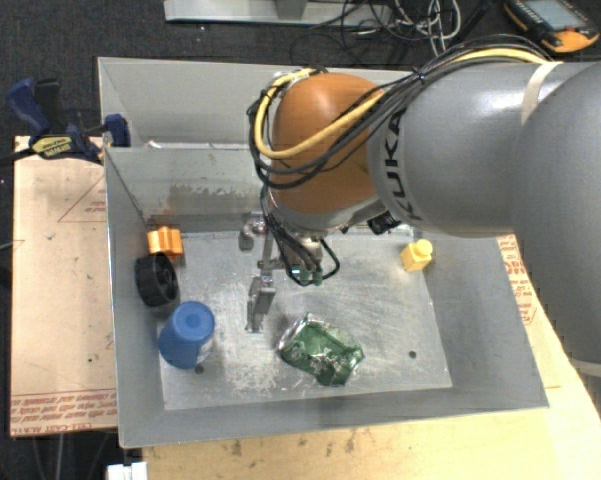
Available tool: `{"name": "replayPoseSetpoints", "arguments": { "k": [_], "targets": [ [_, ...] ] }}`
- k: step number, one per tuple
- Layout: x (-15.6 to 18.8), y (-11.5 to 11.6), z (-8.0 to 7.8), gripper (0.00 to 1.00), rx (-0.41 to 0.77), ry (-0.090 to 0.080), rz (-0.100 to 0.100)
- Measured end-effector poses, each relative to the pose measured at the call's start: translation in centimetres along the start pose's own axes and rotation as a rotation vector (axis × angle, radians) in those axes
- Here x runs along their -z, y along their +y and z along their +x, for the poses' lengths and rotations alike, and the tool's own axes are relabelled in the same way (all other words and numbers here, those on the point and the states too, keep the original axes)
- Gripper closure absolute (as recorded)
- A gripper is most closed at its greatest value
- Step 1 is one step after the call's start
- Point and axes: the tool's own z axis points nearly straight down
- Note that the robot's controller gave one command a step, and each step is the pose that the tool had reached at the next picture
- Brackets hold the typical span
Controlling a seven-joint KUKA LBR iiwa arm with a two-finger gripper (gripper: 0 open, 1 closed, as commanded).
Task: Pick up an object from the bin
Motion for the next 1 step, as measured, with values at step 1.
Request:
{"name": "replayPoseSetpoints", "arguments": {
  "k": [1],
  "targets": [
    [0.42, -0.06, -0.18, 0.00, -0.003, -0.007, -0.001]
  ]
}}
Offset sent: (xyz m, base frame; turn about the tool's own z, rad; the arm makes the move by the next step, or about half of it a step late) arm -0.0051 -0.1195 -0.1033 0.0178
